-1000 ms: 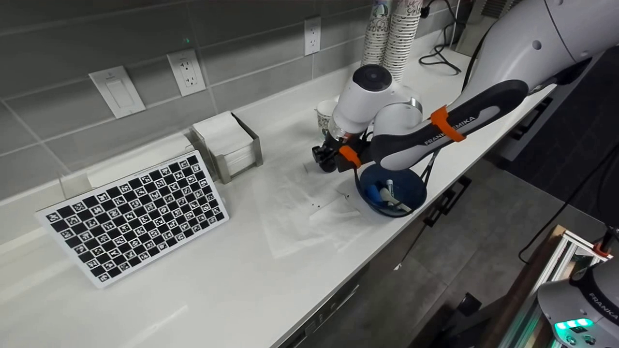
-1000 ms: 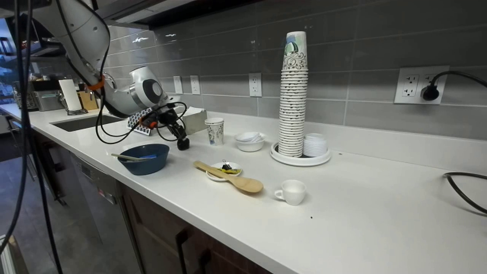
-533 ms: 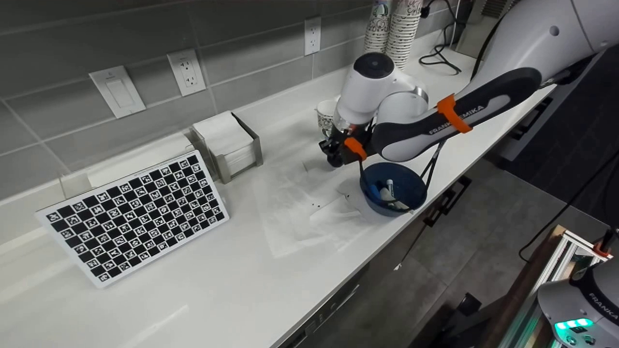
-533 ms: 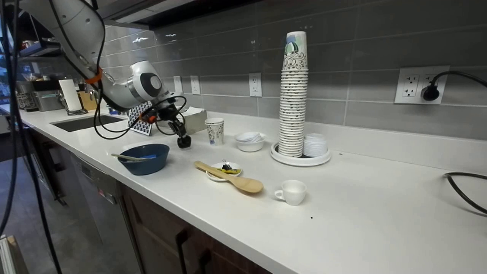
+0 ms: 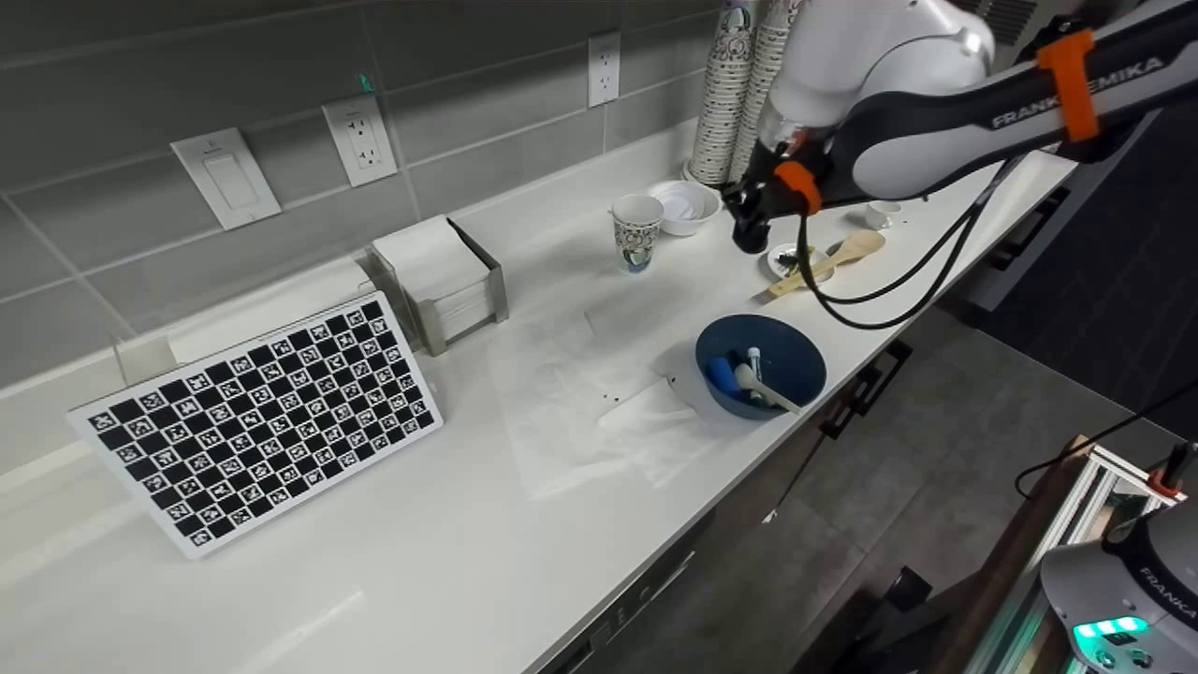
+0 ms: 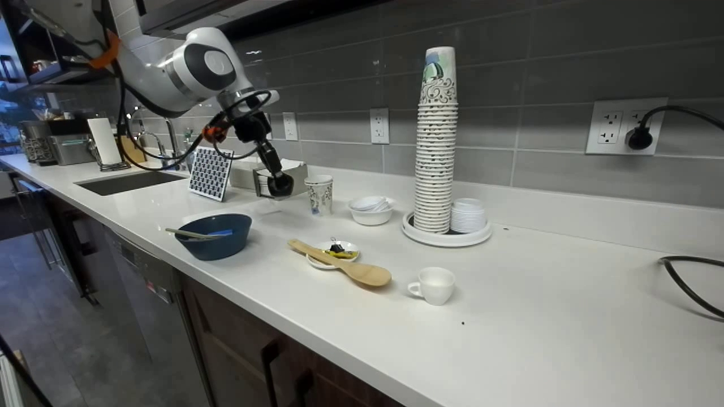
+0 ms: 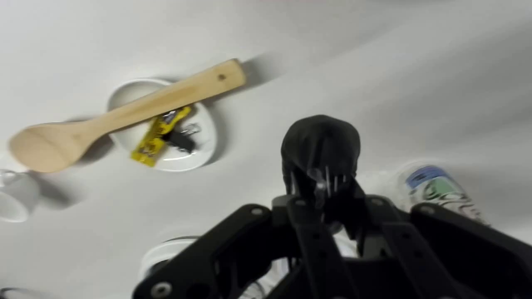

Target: Put the black object inside the small white cup

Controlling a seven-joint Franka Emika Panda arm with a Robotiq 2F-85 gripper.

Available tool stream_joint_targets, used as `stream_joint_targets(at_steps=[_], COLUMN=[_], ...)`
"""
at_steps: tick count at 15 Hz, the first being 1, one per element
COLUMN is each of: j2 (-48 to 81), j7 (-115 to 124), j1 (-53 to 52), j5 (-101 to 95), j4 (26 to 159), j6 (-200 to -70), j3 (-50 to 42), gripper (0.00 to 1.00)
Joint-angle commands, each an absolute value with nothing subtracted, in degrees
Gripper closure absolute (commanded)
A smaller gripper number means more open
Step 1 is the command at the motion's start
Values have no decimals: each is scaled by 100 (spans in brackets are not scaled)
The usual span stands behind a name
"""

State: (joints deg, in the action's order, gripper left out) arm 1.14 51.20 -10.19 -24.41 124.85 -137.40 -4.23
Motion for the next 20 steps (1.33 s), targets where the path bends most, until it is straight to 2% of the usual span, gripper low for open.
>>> stream_joint_targets(at_steps=[1,2,5,6,12,20], j2=[-880,-343,-768,-800,273,1830], j7=[5681,5412,5459,5488,3923,4791], j1=[-590,-497,-366,-366,216,780], j5=[-2567,-2558,-2526,-2524,-1352,-1250], j4=[13087,12688,12948,12987,12306,10324], j6=[-13186,-13353,-13212,-13212,-13997,-12943], j3=[-183,-125,-24,-2,-468,-1424], gripper=[95,79,79,95,95,95])
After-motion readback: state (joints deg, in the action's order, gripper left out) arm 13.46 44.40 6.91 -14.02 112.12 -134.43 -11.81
